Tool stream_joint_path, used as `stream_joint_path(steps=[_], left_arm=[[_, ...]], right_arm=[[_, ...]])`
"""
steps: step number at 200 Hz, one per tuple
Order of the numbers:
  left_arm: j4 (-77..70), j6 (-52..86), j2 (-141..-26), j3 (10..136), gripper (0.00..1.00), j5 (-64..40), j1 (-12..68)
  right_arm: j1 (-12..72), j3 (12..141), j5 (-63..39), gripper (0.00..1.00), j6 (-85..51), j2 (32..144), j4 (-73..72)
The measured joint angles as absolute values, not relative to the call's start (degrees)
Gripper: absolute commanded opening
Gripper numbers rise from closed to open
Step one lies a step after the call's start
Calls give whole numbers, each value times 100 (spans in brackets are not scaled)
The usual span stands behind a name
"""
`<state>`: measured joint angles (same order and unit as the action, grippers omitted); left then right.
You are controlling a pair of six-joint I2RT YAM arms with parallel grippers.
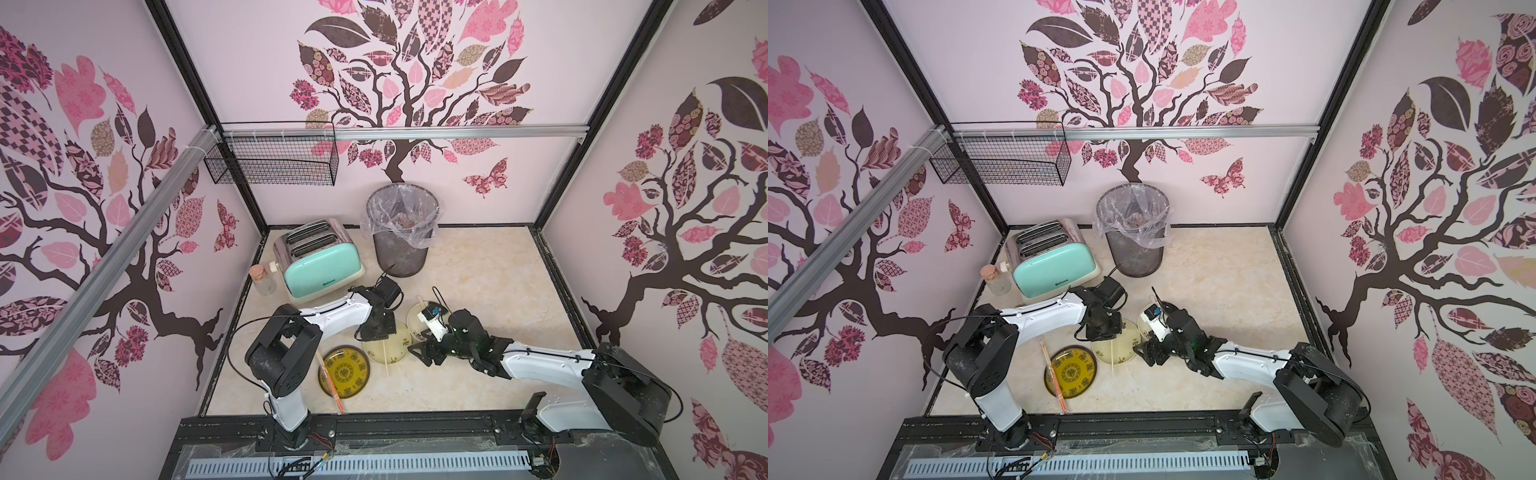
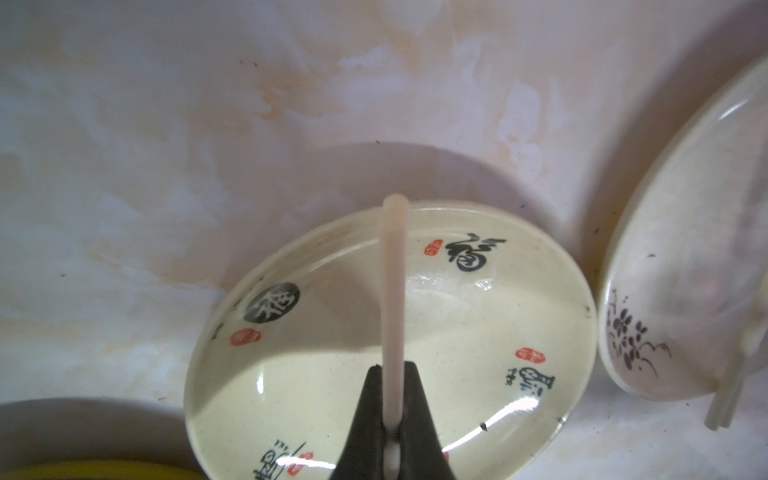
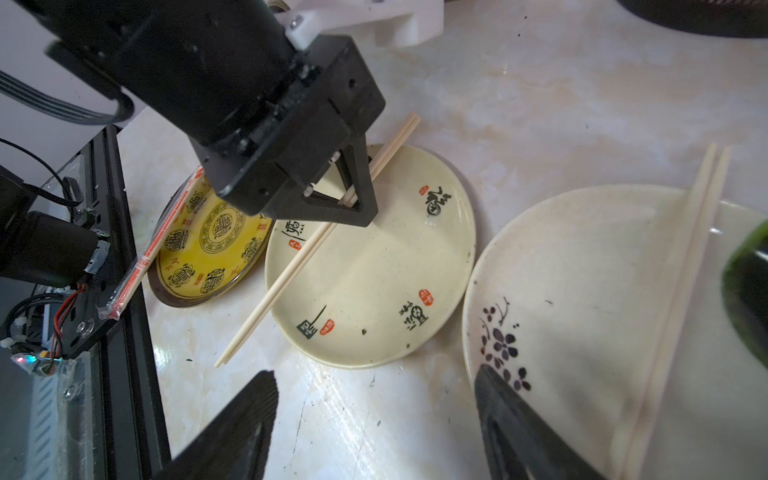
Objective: Remove the packaging of disposable chopsticks
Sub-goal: Place the disposable chopsticks on the plate.
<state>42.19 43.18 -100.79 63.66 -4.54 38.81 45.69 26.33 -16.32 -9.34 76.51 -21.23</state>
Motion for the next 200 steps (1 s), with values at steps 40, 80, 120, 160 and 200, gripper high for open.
stream_joint_path(steps=[40, 80, 120, 160, 200], left_arm=[[4259, 4320, -10180, 6449, 0, -432, 3913], [4281, 4333, -10206, 6462, 0, -388, 3922], [4394, 4335, -10359, 6582, 0, -268, 3944], [4449, 4346, -10401, 6602, 7, -244, 3944], [4464, 4355, -10412, 6602, 12, -213, 3953]], right_arm=[[4569, 2633, -1632, 78, -917, 7651, -2123], [4569, 2633, -1632, 78, -906, 7649, -2123], [4569, 2633, -1632, 78, -899, 7651, -2121], [4569, 2635, -1632, 78, -899, 7651, -2119], [4571, 2674, -1632, 78, -897, 7651, -2106]])
